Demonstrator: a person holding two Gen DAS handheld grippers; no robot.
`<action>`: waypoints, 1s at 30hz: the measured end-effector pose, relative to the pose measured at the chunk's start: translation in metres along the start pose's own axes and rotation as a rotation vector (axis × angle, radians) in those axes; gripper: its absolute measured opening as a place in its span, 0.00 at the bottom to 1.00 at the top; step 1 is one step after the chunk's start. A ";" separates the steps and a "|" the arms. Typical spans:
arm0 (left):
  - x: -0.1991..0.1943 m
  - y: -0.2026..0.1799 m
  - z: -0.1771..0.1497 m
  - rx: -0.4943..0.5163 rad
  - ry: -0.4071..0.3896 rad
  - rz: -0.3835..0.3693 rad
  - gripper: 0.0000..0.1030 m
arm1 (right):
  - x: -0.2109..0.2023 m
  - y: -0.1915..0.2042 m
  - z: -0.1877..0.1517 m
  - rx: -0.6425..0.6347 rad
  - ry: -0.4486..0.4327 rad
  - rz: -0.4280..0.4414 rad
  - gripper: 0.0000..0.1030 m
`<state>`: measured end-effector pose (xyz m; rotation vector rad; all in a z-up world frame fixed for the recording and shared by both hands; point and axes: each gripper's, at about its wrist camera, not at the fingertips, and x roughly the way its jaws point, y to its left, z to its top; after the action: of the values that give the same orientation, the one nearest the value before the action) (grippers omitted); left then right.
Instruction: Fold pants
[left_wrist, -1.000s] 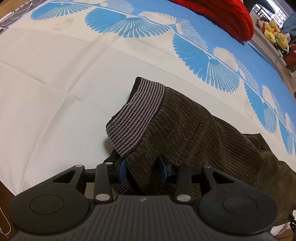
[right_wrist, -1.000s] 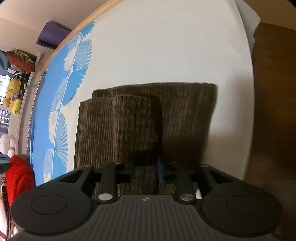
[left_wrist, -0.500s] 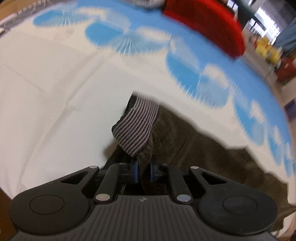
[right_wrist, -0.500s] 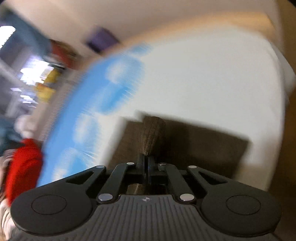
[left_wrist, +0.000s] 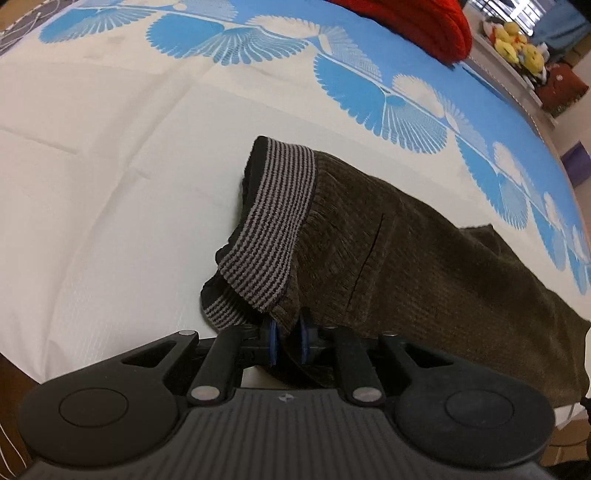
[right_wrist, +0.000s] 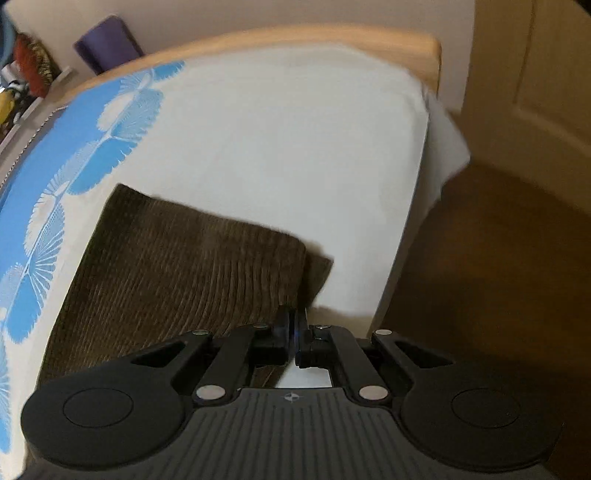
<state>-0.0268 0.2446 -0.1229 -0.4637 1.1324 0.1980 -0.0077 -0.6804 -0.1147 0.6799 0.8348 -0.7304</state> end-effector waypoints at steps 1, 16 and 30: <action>0.002 -0.001 0.001 -0.008 0.008 0.009 0.25 | 0.000 0.001 0.000 0.003 -0.002 0.023 0.01; -0.014 -0.018 0.013 0.107 -0.173 0.064 0.16 | 0.006 -0.002 0.011 0.031 -0.016 -0.175 0.01; -0.004 -0.043 0.026 0.123 -0.169 0.061 0.26 | -0.083 0.233 -0.105 -0.816 0.005 0.739 0.09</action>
<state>0.0096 0.2182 -0.0993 -0.2980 0.9872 0.2150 0.0945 -0.4431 -0.0414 0.2027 0.7276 0.2897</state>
